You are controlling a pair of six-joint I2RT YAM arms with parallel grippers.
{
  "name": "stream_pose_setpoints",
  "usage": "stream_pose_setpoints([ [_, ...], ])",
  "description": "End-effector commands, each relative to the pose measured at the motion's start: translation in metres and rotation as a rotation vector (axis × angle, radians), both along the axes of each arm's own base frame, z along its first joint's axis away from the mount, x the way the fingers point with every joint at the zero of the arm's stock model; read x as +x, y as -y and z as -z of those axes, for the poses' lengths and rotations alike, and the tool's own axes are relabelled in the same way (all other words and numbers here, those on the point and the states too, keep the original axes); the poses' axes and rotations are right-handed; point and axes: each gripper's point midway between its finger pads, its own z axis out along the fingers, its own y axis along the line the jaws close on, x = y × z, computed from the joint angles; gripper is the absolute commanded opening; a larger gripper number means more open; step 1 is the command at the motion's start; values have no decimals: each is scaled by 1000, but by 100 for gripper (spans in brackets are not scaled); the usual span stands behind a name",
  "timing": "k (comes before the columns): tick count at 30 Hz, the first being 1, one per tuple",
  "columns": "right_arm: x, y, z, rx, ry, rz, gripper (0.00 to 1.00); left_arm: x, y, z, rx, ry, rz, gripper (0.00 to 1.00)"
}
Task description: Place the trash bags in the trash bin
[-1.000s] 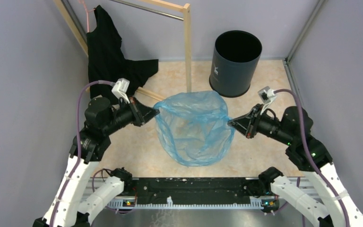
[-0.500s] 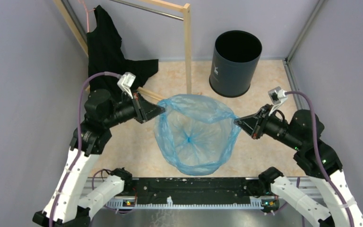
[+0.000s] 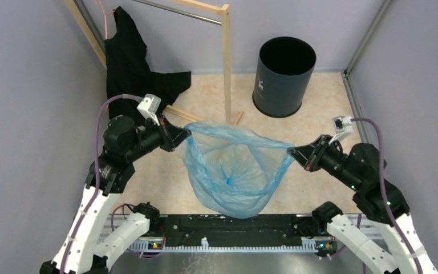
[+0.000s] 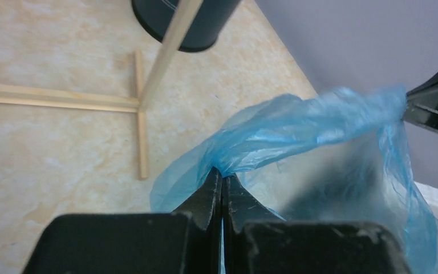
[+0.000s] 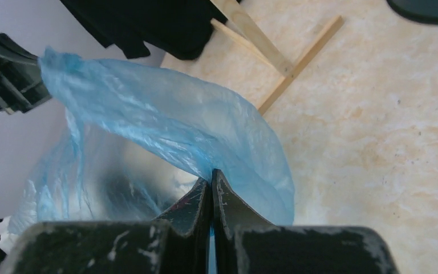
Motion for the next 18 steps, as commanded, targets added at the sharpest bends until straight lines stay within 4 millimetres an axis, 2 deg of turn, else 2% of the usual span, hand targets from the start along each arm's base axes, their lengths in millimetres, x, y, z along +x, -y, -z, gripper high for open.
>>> stream_pose_setpoints([
  [1, 17, -19, 27, -3, -93, -33, 0, 13, -26, -17, 33, 143, -162, 0],
  [3, 29, -11, 25, -91, -88, 6, 2, 15, -34, -21, 51, 166, -200, 0],
  [4, 35, -8, 22, -142, -82, 21, 14, 17, -36, -17, 66, 159, -213, 0],
  [5, 40, -7, 13, -178, -59, 22, 38, 19, -38, -11, 80, 142, -224, 0],
  [6, 49, -7, 8, -233, -40, 13, 57, 20, -38, -2, 95, 120, -227, 0],
  [8, 62, -2, -12, -292, 11, 43, 83, 25, -41, 16, 121, 85, -246, 0],
  [10, 78, 10, -29, -335, 57, 126, 97, 29, -43, 35, 140, 51, -266, 0],
  [12, 97, 24, -39, -375, 67, 241, 99, 30, -42, 43, 143, 32, -265, 0],
  [18, 160, 73, -53, -509, 27, 634, 99, 29, -34, 41, 127, 30, -219, 0],
])
